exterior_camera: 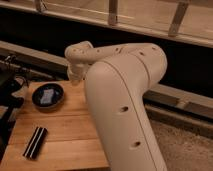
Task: Knock the bottle over
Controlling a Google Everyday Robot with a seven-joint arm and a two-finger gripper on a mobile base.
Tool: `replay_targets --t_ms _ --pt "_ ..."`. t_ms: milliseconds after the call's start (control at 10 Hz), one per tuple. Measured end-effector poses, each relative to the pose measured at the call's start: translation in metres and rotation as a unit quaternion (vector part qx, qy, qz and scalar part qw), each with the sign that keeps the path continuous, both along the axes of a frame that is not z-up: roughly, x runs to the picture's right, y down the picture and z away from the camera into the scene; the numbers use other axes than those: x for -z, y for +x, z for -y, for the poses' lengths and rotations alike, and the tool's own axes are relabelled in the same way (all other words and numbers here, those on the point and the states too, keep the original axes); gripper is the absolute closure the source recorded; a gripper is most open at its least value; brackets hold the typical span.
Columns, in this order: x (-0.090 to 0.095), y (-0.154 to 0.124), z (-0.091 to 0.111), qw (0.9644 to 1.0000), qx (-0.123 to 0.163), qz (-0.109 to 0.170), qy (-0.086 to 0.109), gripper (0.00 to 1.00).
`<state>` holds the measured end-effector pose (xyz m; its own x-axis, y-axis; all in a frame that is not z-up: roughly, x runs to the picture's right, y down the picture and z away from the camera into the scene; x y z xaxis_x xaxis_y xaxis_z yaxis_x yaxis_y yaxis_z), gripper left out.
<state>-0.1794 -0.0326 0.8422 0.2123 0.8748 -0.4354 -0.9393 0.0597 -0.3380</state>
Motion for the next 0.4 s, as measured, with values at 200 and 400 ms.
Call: replay_targets --t_ms 200,400 --pt "-0.0027 -0.0111 0.0022 1.0000 0.009 0.003 0.002 1.00" --pt "0.0008 -0.0110 -0.0034 0.9999 0.013 -0.002 -0.001 1.00"
